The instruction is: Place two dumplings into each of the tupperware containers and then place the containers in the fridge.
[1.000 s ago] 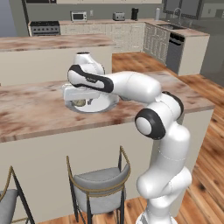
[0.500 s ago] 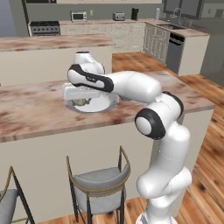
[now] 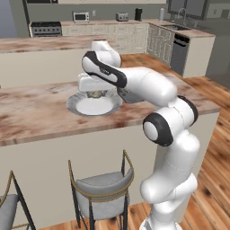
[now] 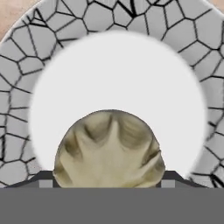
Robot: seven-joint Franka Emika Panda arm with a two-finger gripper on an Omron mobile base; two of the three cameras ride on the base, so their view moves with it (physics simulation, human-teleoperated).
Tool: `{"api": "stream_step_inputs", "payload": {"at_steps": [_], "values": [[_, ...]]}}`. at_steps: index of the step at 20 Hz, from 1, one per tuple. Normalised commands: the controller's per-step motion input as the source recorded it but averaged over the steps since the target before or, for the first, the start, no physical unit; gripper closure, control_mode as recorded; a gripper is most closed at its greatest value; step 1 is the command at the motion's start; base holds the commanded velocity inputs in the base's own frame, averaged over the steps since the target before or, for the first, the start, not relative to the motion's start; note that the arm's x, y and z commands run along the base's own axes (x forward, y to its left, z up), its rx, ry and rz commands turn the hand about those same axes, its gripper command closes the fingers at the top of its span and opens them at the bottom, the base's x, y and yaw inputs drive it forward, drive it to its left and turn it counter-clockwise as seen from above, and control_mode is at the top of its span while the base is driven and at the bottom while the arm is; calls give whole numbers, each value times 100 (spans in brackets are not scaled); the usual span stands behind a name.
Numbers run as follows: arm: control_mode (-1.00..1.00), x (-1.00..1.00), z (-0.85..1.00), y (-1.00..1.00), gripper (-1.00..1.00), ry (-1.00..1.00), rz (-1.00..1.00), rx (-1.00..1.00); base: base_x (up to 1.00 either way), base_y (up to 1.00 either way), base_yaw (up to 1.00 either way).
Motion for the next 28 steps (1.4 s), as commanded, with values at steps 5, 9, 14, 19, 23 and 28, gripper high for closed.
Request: {"api": "stream_step_inputs", "payload": {"at_steps": [5,9,14,19,23,28], "values": [[-100,1,49,-88,100,0,-4,0,0,0,0],[-100,7,32,-89,100,0,-4,0,0,0,0],[-100,18,2,-96,100,0,-1,0,0,0,0],[-100,48,0,-83,100,0,0,0,0,0,0],[-100,58,-2,-65,100,0,0,0,0,0,0],[-100,30,-11,-50,100,0,0,0,0,0,0]]}}
